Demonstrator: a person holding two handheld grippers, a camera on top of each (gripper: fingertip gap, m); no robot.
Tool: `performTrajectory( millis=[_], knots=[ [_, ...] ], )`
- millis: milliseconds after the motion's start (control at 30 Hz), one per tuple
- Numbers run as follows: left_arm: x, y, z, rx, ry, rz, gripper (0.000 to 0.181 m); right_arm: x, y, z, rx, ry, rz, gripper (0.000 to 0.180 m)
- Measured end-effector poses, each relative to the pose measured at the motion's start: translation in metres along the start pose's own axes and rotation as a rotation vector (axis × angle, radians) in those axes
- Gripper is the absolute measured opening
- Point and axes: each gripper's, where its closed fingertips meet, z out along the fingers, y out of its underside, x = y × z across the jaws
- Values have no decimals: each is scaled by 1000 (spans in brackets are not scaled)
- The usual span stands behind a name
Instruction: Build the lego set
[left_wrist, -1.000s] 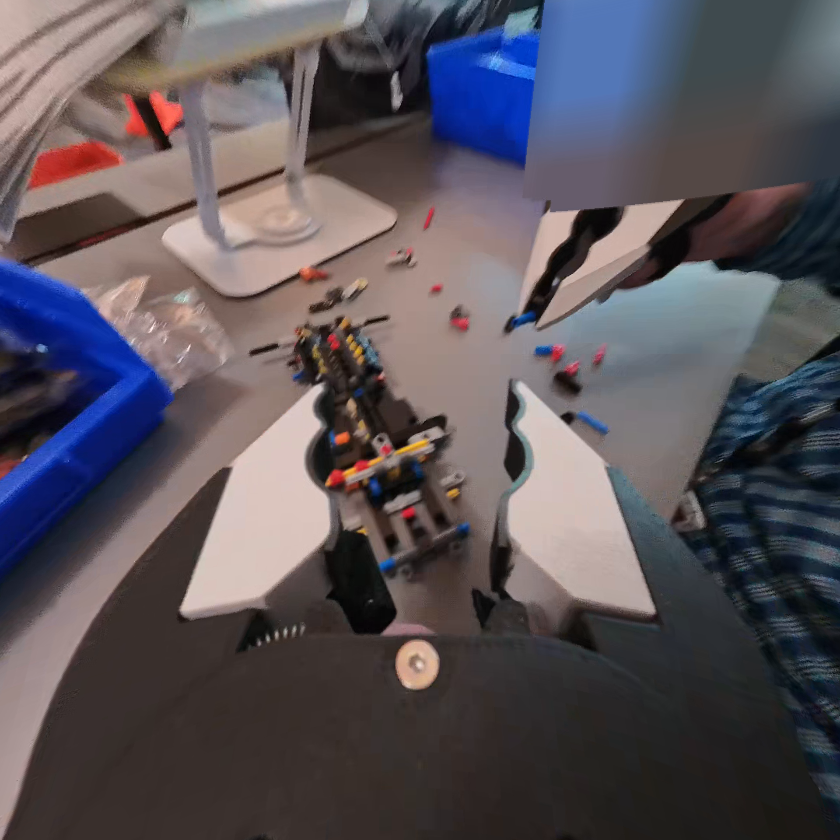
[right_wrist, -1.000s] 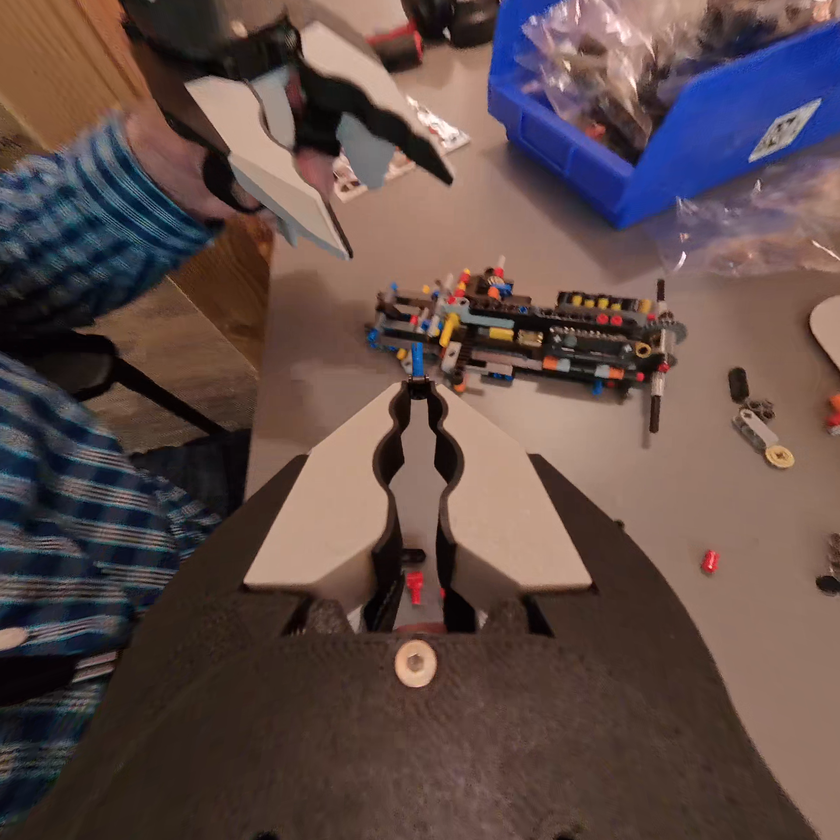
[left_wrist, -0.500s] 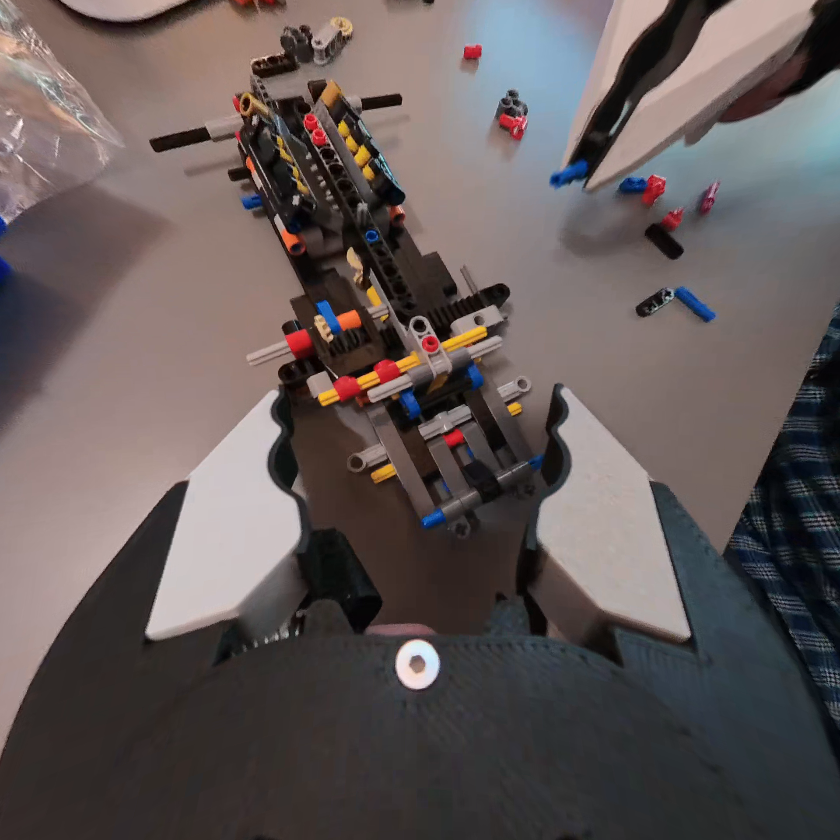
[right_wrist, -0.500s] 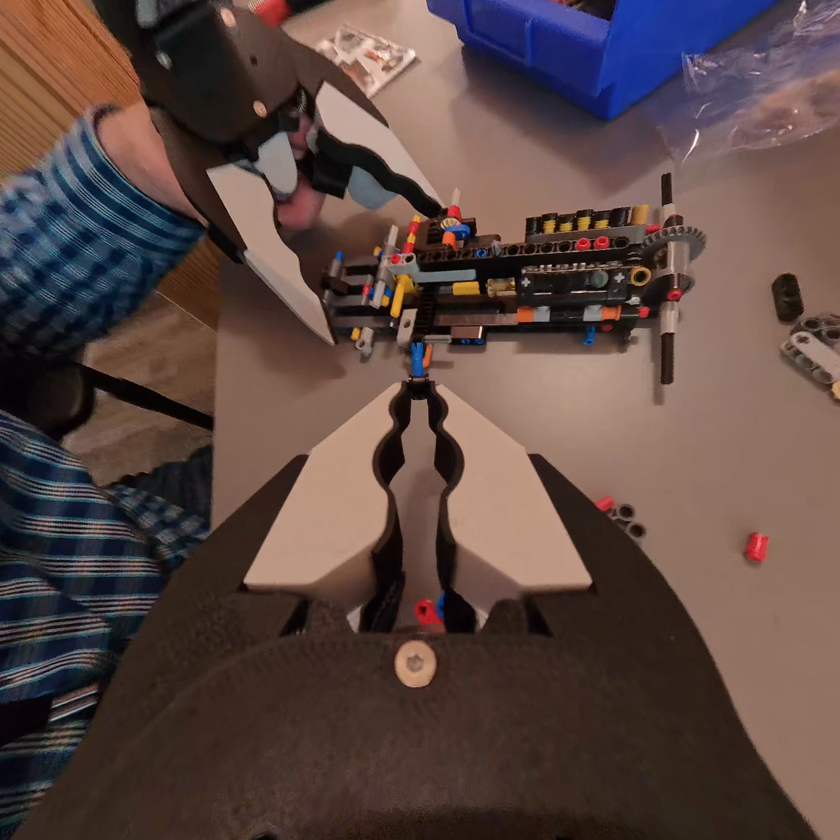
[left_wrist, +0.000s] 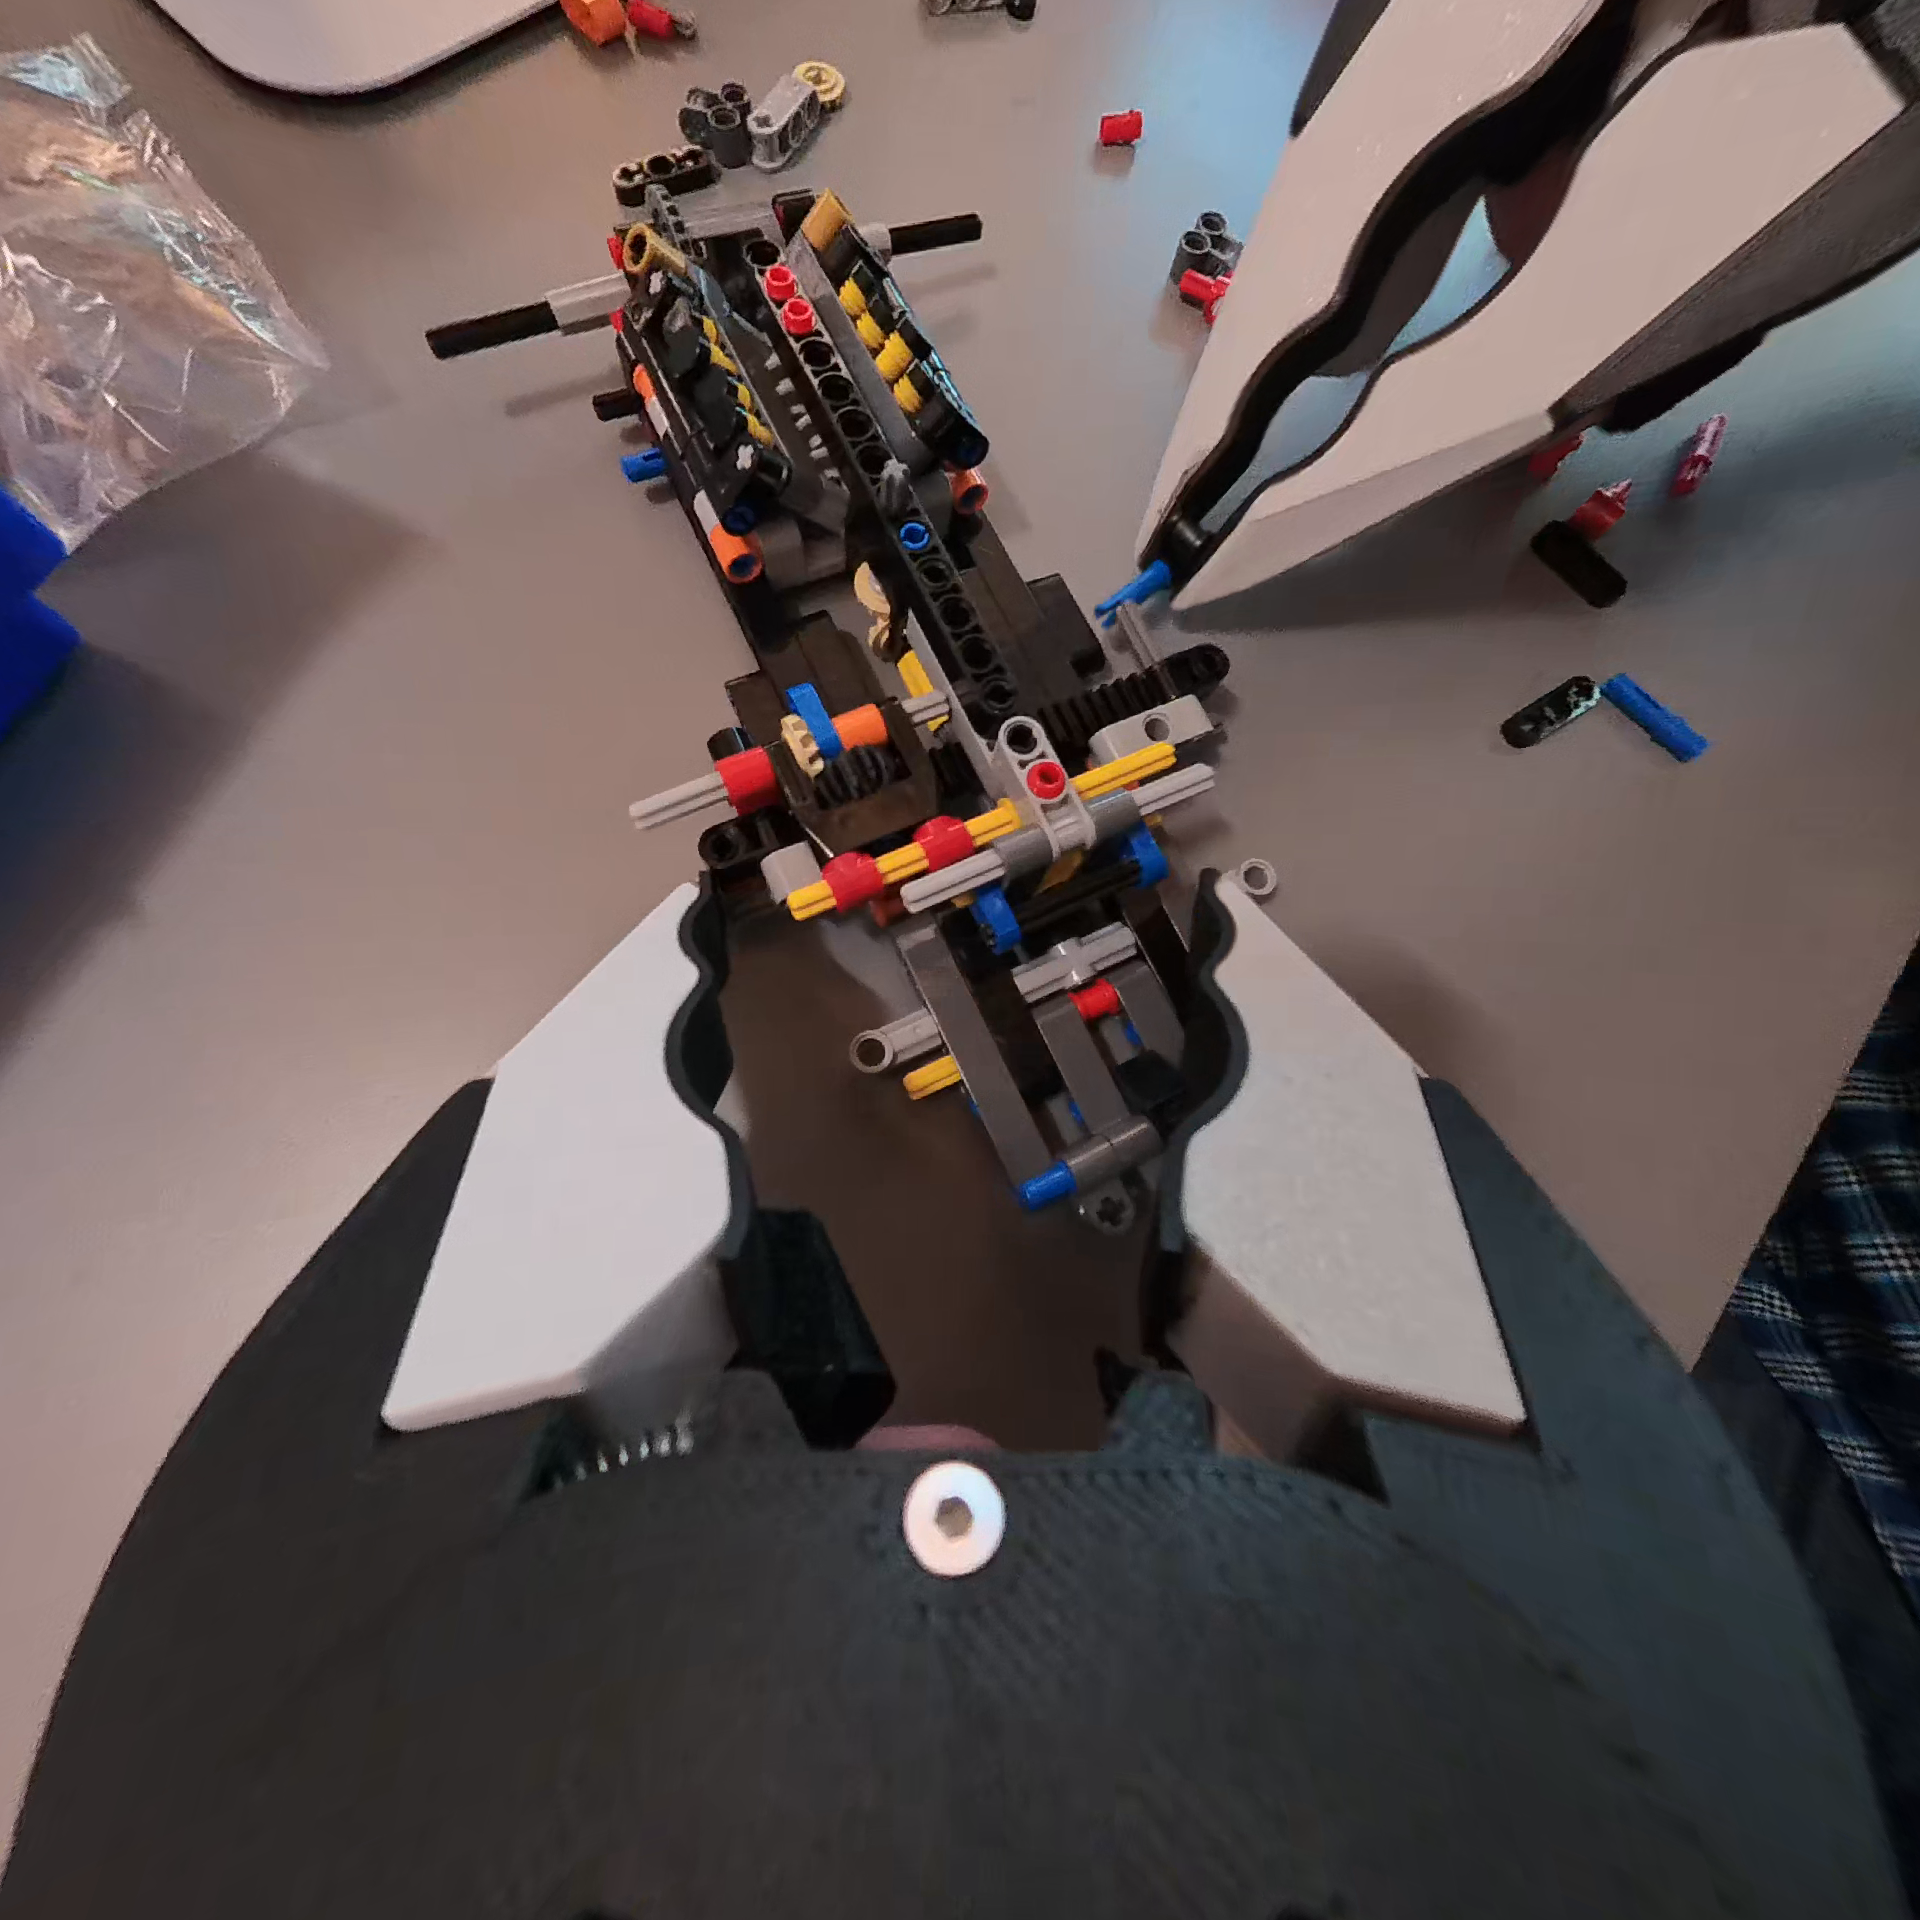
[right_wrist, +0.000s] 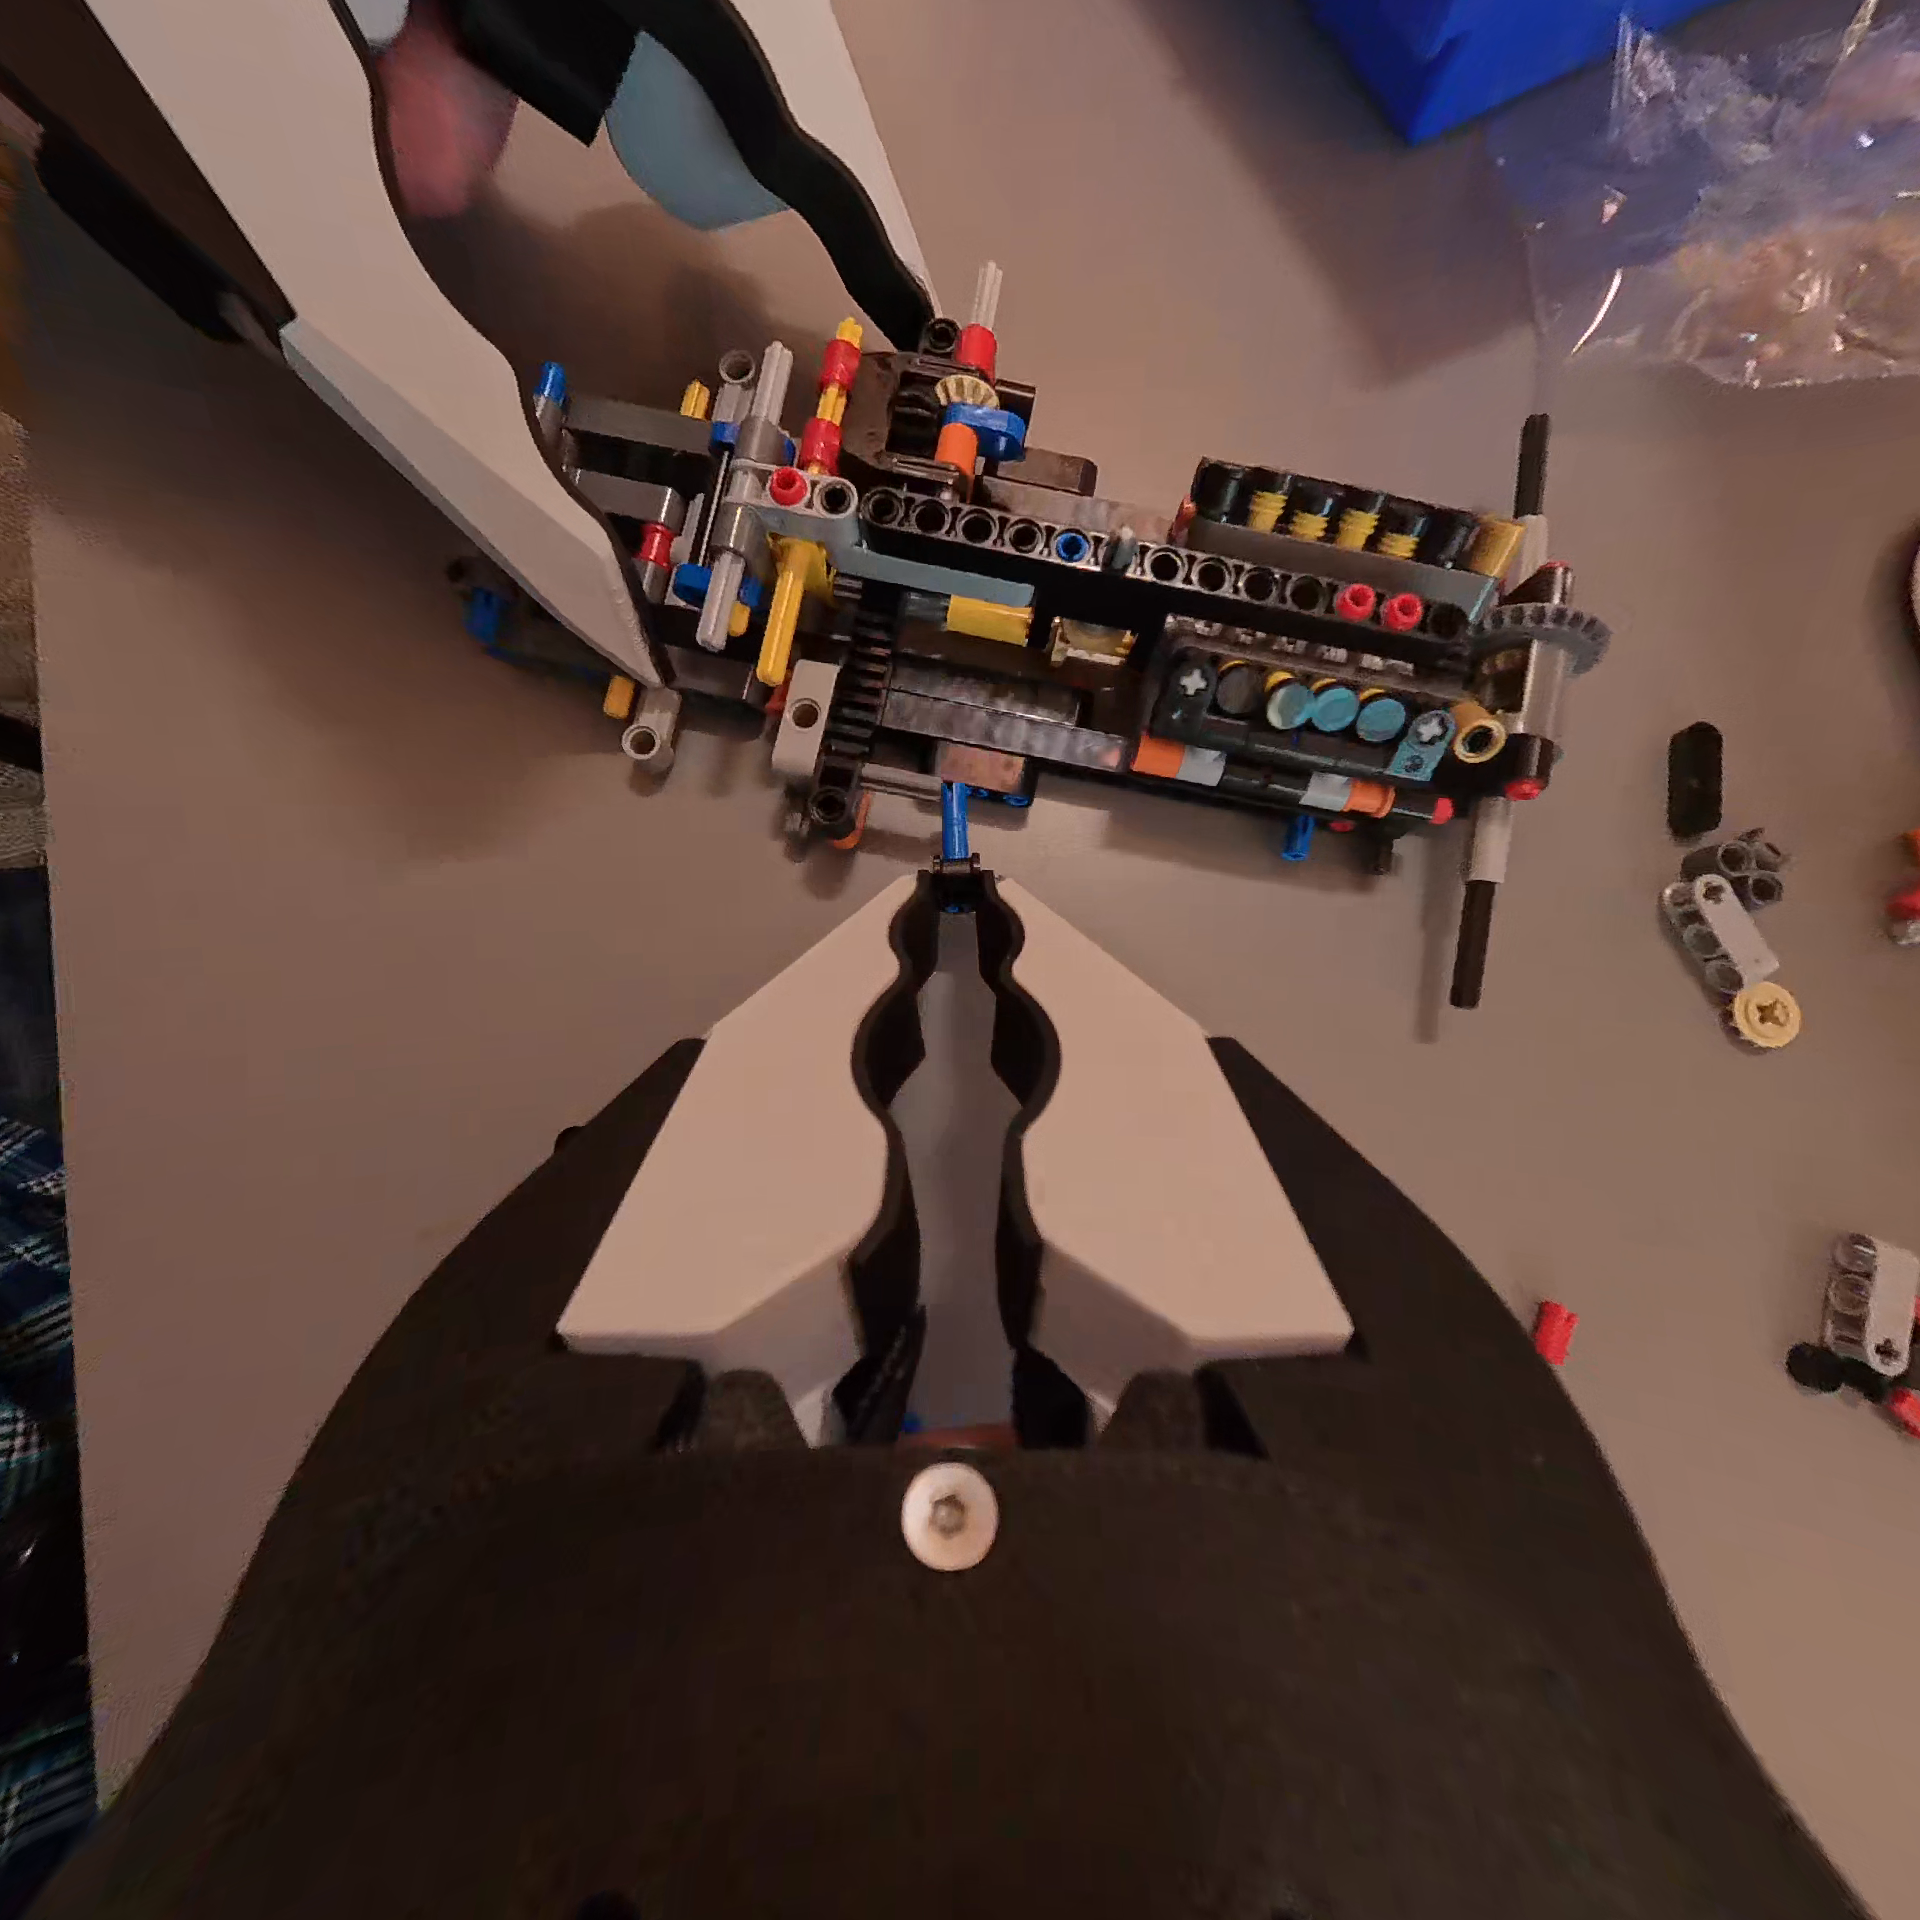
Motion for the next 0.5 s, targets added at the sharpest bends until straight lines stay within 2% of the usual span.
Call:
performTrajectory(
  millis=[500],
  knots=[
    [-1,-2,3,0,-15,-10,86,-3,3,4,-66,-22,-2,4]
  ],
)
